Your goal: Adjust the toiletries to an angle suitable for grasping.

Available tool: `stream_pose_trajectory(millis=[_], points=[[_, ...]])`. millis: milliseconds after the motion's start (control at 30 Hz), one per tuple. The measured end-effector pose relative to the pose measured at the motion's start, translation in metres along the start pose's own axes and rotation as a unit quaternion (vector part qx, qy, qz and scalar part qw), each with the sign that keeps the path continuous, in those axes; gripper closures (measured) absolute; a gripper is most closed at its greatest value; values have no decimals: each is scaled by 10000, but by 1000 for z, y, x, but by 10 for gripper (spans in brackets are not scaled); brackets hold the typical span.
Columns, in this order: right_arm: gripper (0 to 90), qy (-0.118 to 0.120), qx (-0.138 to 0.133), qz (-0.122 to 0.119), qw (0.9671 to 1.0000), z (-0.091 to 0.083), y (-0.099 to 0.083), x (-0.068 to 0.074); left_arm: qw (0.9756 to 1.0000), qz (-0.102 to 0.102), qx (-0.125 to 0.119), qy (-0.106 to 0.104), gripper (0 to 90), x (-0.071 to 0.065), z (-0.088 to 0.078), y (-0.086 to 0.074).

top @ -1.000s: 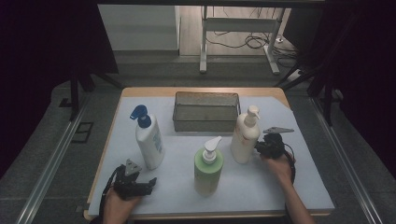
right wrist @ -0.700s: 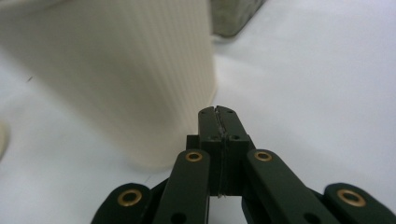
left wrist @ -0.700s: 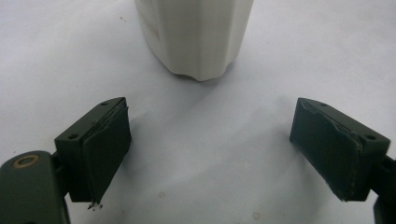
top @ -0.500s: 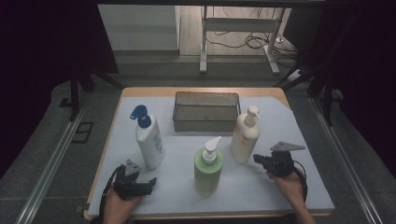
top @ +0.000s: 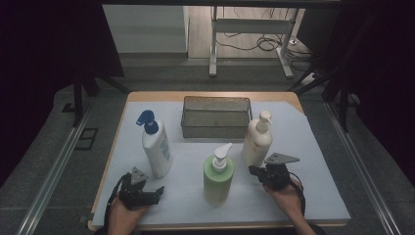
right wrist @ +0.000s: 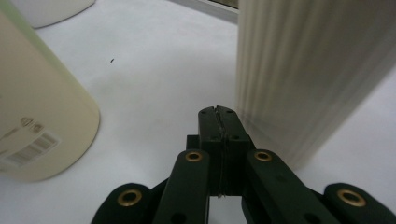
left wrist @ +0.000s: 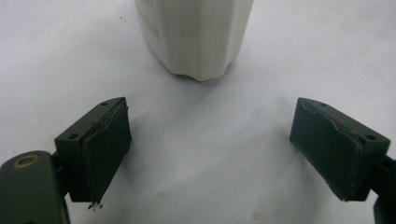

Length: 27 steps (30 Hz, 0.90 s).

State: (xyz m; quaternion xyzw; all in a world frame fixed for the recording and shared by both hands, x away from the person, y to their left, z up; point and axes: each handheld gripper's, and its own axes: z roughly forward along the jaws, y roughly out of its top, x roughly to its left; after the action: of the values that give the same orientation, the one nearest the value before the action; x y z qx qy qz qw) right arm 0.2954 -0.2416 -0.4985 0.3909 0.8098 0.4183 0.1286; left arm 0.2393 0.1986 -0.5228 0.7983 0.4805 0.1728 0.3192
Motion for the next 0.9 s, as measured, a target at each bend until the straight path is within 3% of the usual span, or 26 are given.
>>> stream_pose_trajectory(millis=[133,167,533,900], points=[[891,-77,-15,-54,10000,5,1,2,10000,0,0,-1,123,0,0,0],[892,-200,-6,-87,9998,7,2,2,10000,1,1,-1,123,0,0,0],[892,-191,15,-92,9998,4,-2,-5,10000,0,0,0,123,0,0,0],[891,-340,67,-37,9994,-4,-6,-17,10000,1,-1,-1,124,0,0,0]])
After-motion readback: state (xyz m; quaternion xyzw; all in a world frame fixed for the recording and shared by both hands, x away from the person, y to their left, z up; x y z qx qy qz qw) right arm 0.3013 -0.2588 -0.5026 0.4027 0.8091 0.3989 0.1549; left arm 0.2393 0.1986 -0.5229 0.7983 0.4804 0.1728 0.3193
